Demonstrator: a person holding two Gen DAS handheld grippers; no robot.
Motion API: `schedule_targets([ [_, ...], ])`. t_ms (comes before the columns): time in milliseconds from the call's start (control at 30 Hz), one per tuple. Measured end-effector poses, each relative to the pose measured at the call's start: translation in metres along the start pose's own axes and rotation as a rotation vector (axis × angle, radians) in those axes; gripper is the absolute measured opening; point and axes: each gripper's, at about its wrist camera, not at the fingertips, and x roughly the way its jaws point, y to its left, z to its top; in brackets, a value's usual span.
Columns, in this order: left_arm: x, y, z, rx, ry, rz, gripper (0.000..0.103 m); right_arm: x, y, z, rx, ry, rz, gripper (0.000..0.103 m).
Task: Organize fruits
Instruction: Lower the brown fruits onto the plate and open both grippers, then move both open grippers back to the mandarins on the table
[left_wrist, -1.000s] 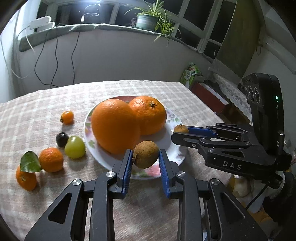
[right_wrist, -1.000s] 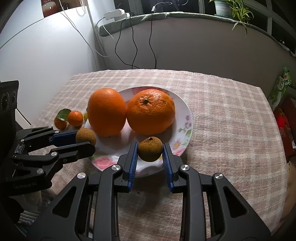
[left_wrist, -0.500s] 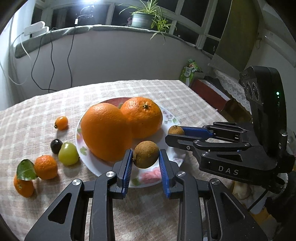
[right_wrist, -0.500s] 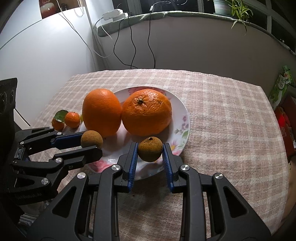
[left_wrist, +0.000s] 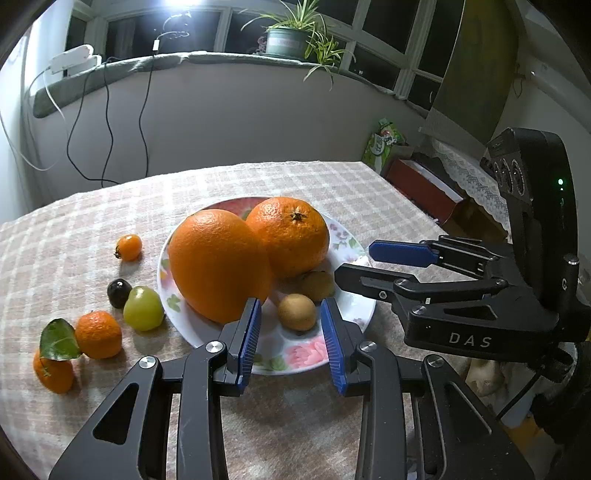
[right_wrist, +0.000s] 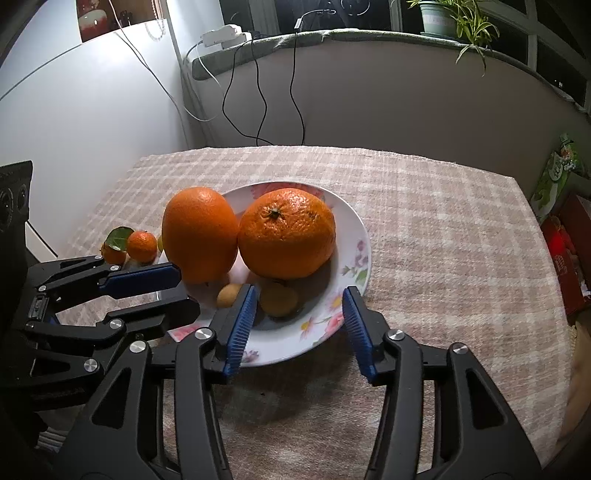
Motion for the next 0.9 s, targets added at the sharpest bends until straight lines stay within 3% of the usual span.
schedule_targets([
  [567, -0.024, 0.015, -0.005, -0.029, -0.031, 0.011, 0.032, -0.017, 0.024, 0.003, -0.034, -0.023, 0.028, 0.056],
  [900, -0.049, 0.051, -0.023, -0.080, -0.041, 0.073, 0.032, -0.022, 0.056, 0.010, -0.092, -0.033, 0.065, 0.056],
])
